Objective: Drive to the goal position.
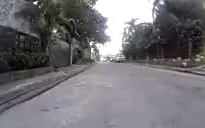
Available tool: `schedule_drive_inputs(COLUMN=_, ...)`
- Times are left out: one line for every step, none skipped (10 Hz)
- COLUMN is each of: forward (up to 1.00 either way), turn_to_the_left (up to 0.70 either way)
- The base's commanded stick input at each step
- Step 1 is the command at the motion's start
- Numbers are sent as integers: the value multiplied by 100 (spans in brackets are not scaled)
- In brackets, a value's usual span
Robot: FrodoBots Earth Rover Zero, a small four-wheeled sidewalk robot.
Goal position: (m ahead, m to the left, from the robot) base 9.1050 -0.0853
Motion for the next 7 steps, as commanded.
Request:
schedule_drive_inputs(forward=100, turn_to_the_left=12)
schedule_drive_inputs(forward=100, turn_to_the_left=12)
schedule_drive_inputs(forward=100, turn_to_the_left=12)
schedule_drive_inputs(forward=100, turn_to_the_left=12)
schedule_drive_inputs(forward=100, turn_to_the_left=3)
schedule_drive_inputs(forward=100, turn_to_the_left=-25)
schedule_drive_inputs(forward=100, turn_to_the_left=-28)
